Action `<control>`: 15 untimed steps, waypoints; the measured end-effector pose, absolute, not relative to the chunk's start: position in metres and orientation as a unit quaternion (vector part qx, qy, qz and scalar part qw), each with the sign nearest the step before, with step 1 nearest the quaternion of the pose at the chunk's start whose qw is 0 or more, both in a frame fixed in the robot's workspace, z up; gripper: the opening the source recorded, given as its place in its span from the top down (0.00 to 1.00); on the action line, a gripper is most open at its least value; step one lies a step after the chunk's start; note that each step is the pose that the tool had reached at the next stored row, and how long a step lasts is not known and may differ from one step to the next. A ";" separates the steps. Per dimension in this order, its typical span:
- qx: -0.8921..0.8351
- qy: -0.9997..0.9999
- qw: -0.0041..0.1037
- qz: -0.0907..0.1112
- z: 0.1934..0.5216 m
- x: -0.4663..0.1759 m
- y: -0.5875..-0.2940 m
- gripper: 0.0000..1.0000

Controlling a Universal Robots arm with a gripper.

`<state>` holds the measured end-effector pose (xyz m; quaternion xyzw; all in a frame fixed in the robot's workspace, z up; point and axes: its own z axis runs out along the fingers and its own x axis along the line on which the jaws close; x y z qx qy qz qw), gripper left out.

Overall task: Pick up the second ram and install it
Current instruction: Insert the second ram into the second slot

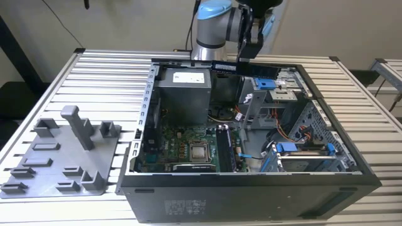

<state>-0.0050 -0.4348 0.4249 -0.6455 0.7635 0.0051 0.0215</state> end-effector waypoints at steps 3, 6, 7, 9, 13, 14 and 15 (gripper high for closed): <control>-0.631 0.776 0.022 0.005 0.425 -0.005 -0.435 0.86; -0.616 0.788 0.022 0.004 0.425 -0.005 -0.435 0.86; -0.611 0.791 0.022 0.004 0.425 -0.005 -0.435 0.86; -0.601 0.799 0.022 0.004 0.425 -0.005 -0.435 0.86; -0.580 0.814 0.022 0.003 0.425 -0.005 -0.435 0.86; -0.575 0.818 0.022 0.003 0.425 -0.005 -0.435 0.86; -0.570 0.821 0.022 0.003 0.425 -0.005 -0.435 0.86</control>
